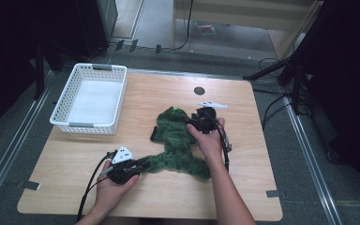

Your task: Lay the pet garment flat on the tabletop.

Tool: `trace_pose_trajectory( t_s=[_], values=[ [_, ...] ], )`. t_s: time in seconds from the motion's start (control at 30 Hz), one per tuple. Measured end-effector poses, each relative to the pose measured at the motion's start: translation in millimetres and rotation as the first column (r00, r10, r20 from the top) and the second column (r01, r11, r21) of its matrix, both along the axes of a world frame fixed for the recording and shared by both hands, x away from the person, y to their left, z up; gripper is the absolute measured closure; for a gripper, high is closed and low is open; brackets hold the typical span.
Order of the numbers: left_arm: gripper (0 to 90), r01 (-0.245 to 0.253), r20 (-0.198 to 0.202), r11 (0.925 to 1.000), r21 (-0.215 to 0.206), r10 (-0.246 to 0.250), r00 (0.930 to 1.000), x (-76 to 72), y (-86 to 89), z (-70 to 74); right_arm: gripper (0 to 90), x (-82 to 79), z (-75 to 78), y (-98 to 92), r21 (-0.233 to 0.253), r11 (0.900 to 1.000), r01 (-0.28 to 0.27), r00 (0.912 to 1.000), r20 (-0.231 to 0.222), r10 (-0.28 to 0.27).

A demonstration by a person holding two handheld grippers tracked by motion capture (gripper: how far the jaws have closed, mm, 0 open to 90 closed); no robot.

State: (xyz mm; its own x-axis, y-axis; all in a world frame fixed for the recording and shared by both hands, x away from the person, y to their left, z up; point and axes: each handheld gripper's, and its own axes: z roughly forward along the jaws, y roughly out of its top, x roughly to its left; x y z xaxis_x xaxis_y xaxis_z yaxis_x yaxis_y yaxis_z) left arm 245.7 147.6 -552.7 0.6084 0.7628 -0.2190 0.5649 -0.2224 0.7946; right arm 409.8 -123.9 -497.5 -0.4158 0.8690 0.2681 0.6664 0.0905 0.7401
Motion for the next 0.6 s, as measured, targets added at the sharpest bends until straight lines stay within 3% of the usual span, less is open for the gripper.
trace_pose_trajectory(
  t_s=[0.07, 0.13, 0.27, 0.33, 0.47, 0.6],
  values=[
    [77.1, -0.001, 0.001, 1.0000, -0.001, 0.001, 1.0000, -0.1, -0.1, 0.0, 52.6, 14.0, -13.3, 5.0, -0.025, 0.999, 0.024, 0.9982, -0.054, -0.025],
    [77.6, 0.001, -0.001, 1.0000, 0.001, -0.001, 1.0000, -0.2, 0.0, 0.1, 60.4, 23.3, -23.9, 8.3, -0.064, 0.997, 0.036, 0.9962, -0.077, -0.041],
    [79.0, -0.001, -0.006, 1.0000, -0.004, 0.001, 1.0000, 0.4, 0.6, -0.1, 80.2, 33.1, -35.0, 8.1, -0.132, 0.989, 0.059, 0.9949, -0.073, -0.069],
    [79.8, -0.010, -0.020, 0.9998, -0.018, 0.009, 0.9997, 1.6, 2.1, -0.4, 85.6, 36.8, -37.1, 4.3, -0.124, 0.989, 0.083, 0.9920, -0.085, -0.094],
    [80.2, -0.034, -0.033, 0.9989, -0.034, 0.033, 0.9989, 2.8, 5.2, -0.8, 87.0, 42.9, -38.7, -1.2, -0.114, 0.985, 0.126, 0.9880, -0.076, -0.135],
    [79.5, -0.036, -0.028, 0.9989, -0.031, 0.035, 0.9990, 2.3, 4.9, -0.6, 82.0, 42.6, -37.9, -1.2, -0.116, 0.989, 0.094, 0.9937, -0.051, -0.100]
  ],
)
